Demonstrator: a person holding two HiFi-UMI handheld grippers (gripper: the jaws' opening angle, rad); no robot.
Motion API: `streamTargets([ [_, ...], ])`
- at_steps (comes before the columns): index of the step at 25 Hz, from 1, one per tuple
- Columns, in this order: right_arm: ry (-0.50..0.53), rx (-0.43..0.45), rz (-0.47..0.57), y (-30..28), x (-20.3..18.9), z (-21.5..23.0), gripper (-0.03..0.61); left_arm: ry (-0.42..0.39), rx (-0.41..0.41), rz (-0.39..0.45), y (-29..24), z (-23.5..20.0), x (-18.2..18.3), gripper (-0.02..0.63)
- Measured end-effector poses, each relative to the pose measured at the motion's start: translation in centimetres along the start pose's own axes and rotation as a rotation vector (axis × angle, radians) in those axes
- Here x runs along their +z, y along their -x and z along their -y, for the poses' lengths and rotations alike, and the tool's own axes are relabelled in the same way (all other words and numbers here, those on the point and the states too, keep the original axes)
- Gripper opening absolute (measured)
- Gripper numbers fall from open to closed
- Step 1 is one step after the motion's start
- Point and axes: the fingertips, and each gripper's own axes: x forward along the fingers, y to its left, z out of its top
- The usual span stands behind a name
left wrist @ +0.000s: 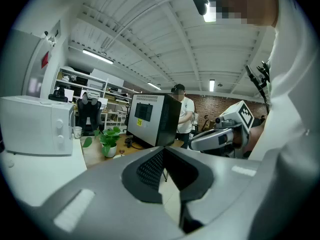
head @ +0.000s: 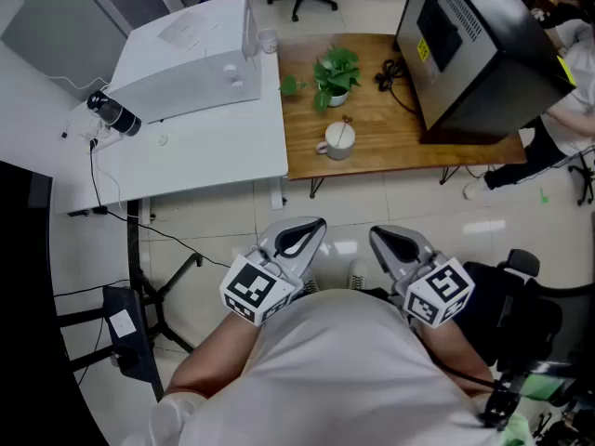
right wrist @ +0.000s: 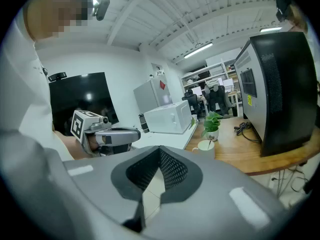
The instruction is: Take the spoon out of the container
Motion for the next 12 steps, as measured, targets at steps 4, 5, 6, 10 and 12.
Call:
streamTargets([
  [4,-0.012,0.016,-0.024,-1.0,-0.9,-2.5,0.006,0.016,0.012,-0.015,2.8,-0.1,-0.9,0.005],
  [5,-0.017,0.024,-0.028,-1.4,-1.1,-3.1,0.006,0.022,0.023,-0.020,3.5,-0.3,-1.1,0.005],
  [6,-0.017,0.032,-0.027,-1.8,-0.9,-3.5,0.006,0.024,0.032,-0.019,3.9,-0.7,-1.1,0.005],
  [10,0.024,0.044,-0.010,-2.8,0.2,-4.9,0.006,0.020,0.039,0.008,4.6,-1.9,-0.5,0.005],
  [12,0.051,0.054,-0.006,-3.3,0.3,-5.9,0.006,0.024,0.035,0.007,5.1,-2.4,-0.8,0.005],
])
